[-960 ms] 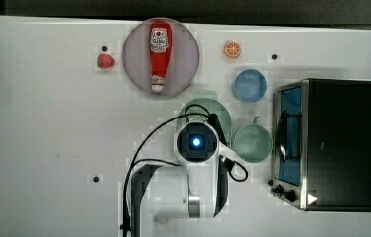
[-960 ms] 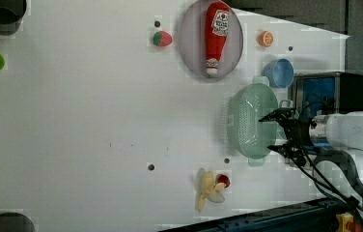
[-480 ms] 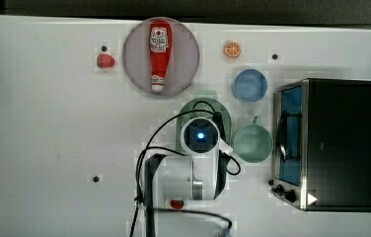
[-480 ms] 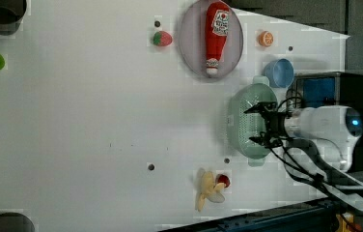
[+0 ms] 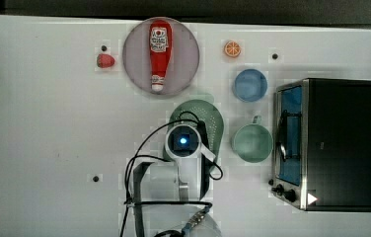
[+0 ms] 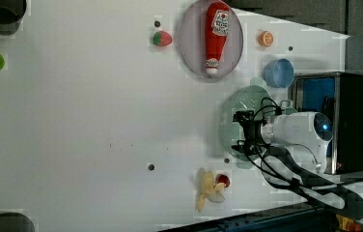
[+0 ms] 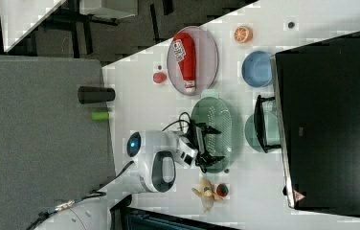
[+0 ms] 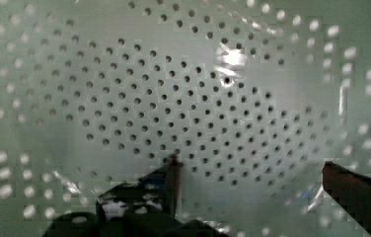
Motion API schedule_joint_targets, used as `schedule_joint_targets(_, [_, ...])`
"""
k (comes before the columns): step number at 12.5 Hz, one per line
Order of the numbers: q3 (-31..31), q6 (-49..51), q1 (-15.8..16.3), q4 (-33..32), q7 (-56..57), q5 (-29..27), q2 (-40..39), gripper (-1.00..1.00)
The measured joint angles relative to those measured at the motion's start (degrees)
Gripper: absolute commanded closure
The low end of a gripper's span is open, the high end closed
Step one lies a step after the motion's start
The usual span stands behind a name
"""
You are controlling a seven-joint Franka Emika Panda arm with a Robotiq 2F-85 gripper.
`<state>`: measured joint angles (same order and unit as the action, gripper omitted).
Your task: Drag strainer right to left.
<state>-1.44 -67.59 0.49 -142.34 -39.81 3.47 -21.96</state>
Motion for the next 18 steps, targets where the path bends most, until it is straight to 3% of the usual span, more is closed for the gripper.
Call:
schedule_joint_targets(4, [-0.5,-0.6,3.5,0.8,-1.8,-2.5,0.0,-1.0])
schedule_joint_targets(12, [-3.7,-2.4,9.4,1.9,-17.9,-4.1,-0.4,-1.0])
schedule_joint_targets(16, [-2.7,-1.1,16.5,6.7,-22.2,-4.4,-3.5,-1.0])
schedule_joint_targets(18, [-3.7,-1.3,18.2,8.6,-22.7,-5.2,-4.4,-1.0])
